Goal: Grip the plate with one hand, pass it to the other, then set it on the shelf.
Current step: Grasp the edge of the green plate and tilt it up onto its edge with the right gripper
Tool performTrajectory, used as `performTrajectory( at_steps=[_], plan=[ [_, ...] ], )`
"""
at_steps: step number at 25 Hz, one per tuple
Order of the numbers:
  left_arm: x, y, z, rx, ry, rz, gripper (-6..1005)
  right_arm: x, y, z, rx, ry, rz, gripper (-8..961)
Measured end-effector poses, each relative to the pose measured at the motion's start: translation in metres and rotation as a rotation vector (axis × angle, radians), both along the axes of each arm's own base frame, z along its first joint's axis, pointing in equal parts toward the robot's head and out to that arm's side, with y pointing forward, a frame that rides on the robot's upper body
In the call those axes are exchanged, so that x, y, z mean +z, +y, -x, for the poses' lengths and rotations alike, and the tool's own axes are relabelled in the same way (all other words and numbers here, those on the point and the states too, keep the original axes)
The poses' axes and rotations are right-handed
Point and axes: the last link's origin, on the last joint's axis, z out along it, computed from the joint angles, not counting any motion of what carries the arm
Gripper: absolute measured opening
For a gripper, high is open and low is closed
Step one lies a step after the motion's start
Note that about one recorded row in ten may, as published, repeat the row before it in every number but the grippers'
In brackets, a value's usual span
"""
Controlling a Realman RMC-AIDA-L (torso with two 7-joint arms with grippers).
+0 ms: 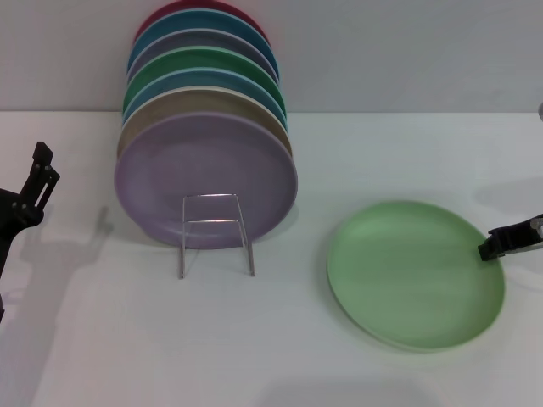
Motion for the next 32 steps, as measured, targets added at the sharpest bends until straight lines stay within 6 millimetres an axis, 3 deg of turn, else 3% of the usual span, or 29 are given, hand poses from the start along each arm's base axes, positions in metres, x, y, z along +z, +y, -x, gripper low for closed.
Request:
performTrajectory(
  at_steps=[8,14,22,32],
  plan=[
    [0.0,0.001,0.0,-0.001,0.0,0.001,777,0.006,0.002,0.009,0.069,-0.006,-0.034,24],
    [0.0,0.0,0.0,0.0,0.0,0.0,774,0.033,0.002,0.033,0.203,-0.028,-0.16,18],
    [0.001,0.0,0.0,-0.002,0.001,-0.003,770,0.062,0.0,0.05,0.315,-0.078,-0.29,18],
    [0.002,0.002,0.0,-0.003,0.008,-0.003,765,0.076,-0.002,0.059,0.49,-0.223,-0.469,17]
  ],
)
